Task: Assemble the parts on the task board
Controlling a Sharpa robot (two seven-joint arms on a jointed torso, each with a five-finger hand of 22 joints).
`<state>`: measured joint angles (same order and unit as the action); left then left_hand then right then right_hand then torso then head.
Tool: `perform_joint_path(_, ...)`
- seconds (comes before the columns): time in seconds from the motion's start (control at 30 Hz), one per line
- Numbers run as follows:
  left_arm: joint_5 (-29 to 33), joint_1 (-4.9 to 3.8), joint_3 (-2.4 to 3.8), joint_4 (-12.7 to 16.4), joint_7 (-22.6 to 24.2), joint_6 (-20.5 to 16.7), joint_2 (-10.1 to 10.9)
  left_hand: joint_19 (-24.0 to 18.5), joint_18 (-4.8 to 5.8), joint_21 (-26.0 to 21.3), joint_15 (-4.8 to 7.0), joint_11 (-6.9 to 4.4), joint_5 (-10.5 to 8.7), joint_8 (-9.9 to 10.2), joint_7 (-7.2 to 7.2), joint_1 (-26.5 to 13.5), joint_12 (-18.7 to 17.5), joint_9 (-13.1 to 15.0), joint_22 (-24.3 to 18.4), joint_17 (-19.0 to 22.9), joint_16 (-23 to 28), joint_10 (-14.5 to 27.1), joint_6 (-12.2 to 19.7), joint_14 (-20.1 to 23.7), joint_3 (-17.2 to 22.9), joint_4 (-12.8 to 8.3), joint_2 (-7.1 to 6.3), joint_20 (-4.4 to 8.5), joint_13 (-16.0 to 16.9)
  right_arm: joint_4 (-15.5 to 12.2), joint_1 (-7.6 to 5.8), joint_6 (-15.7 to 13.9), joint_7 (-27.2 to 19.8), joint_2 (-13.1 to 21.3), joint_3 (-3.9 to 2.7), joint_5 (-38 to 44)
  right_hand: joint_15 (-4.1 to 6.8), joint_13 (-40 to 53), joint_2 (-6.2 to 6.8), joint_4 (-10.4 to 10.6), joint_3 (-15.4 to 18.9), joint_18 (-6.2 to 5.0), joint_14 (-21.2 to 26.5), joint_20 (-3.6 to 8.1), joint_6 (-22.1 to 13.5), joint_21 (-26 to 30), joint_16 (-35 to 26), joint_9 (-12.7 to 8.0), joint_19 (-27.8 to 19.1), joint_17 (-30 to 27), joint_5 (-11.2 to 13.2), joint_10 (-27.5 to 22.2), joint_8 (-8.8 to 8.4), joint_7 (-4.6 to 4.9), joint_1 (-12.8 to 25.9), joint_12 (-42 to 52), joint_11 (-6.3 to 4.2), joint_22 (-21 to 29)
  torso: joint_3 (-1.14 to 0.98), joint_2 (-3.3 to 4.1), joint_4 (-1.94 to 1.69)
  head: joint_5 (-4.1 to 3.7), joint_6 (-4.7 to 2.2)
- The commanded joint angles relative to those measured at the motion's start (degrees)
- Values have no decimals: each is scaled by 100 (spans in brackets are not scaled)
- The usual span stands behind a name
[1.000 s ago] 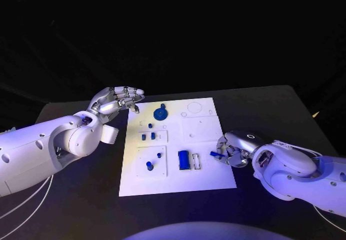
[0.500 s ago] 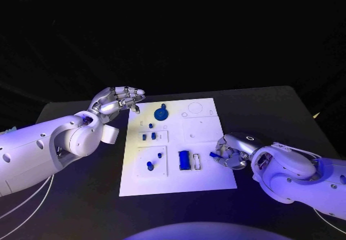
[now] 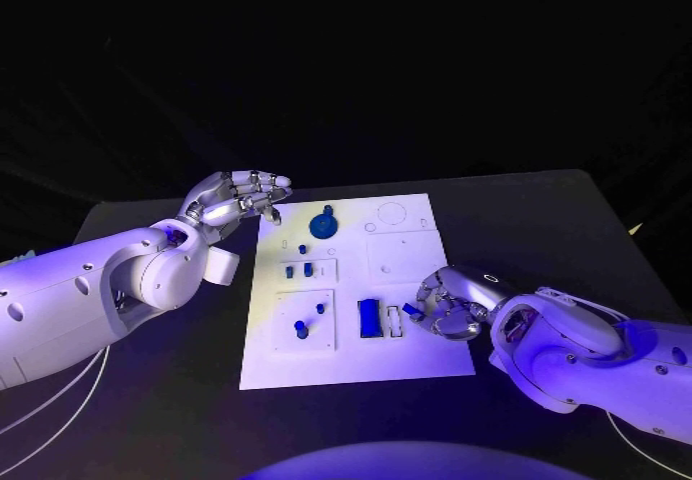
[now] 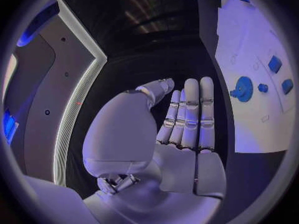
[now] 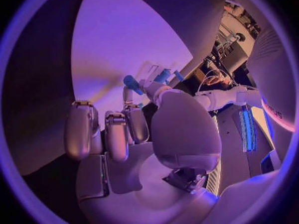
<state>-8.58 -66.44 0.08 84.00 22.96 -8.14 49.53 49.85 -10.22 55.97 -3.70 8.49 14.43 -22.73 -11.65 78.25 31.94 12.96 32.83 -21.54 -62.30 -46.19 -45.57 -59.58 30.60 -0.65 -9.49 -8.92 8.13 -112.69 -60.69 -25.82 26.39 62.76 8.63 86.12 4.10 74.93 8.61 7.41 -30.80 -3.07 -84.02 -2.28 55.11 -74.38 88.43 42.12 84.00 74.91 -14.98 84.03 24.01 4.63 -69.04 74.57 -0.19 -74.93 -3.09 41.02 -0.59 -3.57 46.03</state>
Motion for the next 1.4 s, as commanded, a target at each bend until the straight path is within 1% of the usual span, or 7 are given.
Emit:
perform_joint_path(0.03,-8,-1,3,19,36,77,-3,-22,-36,-7,-13,1,26,-23,-40,-23,35,-3,4,6,-30,52,25,40,24,-9,22,-15,7,13,1,-113,-147,-69,-2,-321,-8,584,-20,-793,-794,17,-524,4,11,2,8,9,132,1163,45,58,33,-66,37,21,-28,-1123,3,-1,-5,-13,8)
perform_joint_path(0.53,-8,-1,3,23,33,87,-4,-22,-36,-7,-13,1,26,-23,-40,-23,35,-3,4,6,-30,52,25,40,24,-9,22,-15,7,237,57,233,-75,-391,1,-426,9,599,-3,-529,-734,10,-524,18,45,50,4,-8,121,1158,170,61,-29,-94,481,35,-48,-1111,-1,0,-7,-5,39)
perform_joint_path(0.67,-8,-1,3,25,29,89,-3,-22,-36,-7,-13,1,26,-23,-40,-23,35,-3,4,6,-30,52,25,40,24,-9,22,-15,7,269,62,301,-45,-422,1,-414,12,609,31,-417,-638,8,-524,22,85,64,6,-20,118,1161,11,67,-50,-98,636,48,-51,-1107,0,3,-7,-2,48)
perform_joint_path(0.8,-8,-1,3,25,23,90,-1,-22,-36,-7,-13,1,26,-23,-40,-23,35,-3,4,6,-30,52,25,40,24,-9,22,-15,7,287,65,393,-22,-437,0,-405,11,614,55,-298,-535,11,-525,22,118,54,6,-34,123,1162,106,69,-72,-99,766,53,-50,-1110,0,0,-8,-10,54)
perform_joint_path(0.9,-8,-1,3,23,9,92,0,-22,-36,-7,-13,1,26,-23,-40,-23,35,-3,4,6,-30,52,25,40,24,-9,22,-15,7,291,65,426,-19,-444,0,-402,8,626,102,-133,-415,12,-527,20,160,48,10,-56,127,1171,263,78,-99,-99,940,71,-49,-1112,-6,-1,1,9,52)
perform_joint_path(1.0,-14,-1,3,23,-7,103,-1,-21,-36,-4,-14,3,26,-28,-43,-23,43,-4,6,6,-38,61,35,41,28,-12,20,-16,7,294,66,430,-26,-454,0,-401,11,639,124,52,-316,14,-528,21,215,39,12,-76,133,1178,419,88,-119,-105,1094,90,-52,-1115,0,-6,5,-3,35)
perform_joint_path(1.4,-21,-1,3,18,-20,112,-2,-22,-36,-4,-15,5,26,-29,-44,-26,43,-4,5,7,-38,69,38,44,28,-10,19,-17,6,288,66,356,-50,-455,0,-400,26,662,64,413,-208,21,-536,32,321,-1,27,-86,150,1211,511,112,-120,-127,1316,127,-70,-1127,0,-3,-2,-4,38)
